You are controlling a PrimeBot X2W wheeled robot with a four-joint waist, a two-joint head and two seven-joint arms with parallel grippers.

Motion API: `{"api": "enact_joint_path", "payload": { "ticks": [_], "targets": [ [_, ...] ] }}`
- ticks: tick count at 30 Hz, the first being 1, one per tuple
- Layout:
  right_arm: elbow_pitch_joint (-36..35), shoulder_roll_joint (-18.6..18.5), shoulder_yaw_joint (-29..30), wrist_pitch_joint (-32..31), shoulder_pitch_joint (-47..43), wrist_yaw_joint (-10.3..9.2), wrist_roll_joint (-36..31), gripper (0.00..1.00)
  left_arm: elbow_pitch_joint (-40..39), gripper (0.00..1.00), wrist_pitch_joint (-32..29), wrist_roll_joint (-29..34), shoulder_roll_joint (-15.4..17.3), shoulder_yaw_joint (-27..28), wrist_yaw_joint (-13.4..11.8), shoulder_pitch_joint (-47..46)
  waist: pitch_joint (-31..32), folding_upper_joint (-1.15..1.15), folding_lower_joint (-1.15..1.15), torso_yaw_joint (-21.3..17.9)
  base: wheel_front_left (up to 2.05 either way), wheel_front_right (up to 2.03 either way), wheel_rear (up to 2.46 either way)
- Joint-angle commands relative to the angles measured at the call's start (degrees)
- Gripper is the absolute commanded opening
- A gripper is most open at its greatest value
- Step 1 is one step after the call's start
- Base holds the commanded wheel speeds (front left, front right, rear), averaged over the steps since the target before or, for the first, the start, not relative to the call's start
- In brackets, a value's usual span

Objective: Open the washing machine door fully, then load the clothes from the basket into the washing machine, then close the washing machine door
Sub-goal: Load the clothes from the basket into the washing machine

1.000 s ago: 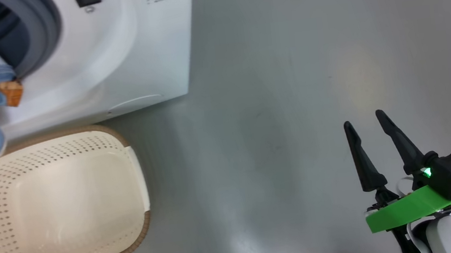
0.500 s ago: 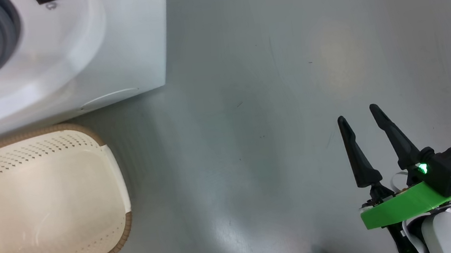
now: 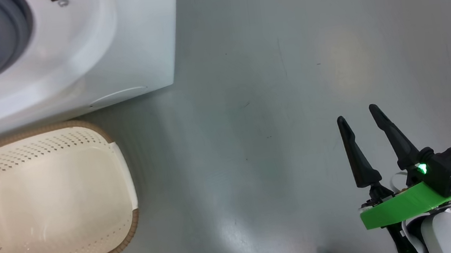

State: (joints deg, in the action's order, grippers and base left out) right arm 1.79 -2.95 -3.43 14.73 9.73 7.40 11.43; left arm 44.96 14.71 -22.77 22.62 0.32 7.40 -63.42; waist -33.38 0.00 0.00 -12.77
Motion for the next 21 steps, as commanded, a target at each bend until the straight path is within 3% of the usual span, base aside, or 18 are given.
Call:
{"api": "enact_joint_path", "payload": {
  "ticks": [1,13,21],
  "targets": [
    [-1.29,-0.16,-1.28,0.27,0.43,0.09,0.02,1.0,-0.89,1.0,0.29,-0.04,2.67,1.21,0.09,1.63,0.18,0.0,0.0,0.25,0.0,0.0,0.0],
    [-1.36,-0.87,-0.94,0.27,0.48,0.09,-0.19,1.0,-4.34,1.0,0.29,-1.9,-1.68,3.8,0.09,9.56,1.36,0.0,0.0,2.4,0.0,0.0,0.0],
    [-1.51,-1.46,-0.27,0.27,0.36,0.09,-0.31,1.0,-11.11,1.0,0.29,-2.49,-4.04,5.26,0.09,18.03,2.29,0.0,0.0,4.19,0.0,0.0,0.0]
  ]
}}
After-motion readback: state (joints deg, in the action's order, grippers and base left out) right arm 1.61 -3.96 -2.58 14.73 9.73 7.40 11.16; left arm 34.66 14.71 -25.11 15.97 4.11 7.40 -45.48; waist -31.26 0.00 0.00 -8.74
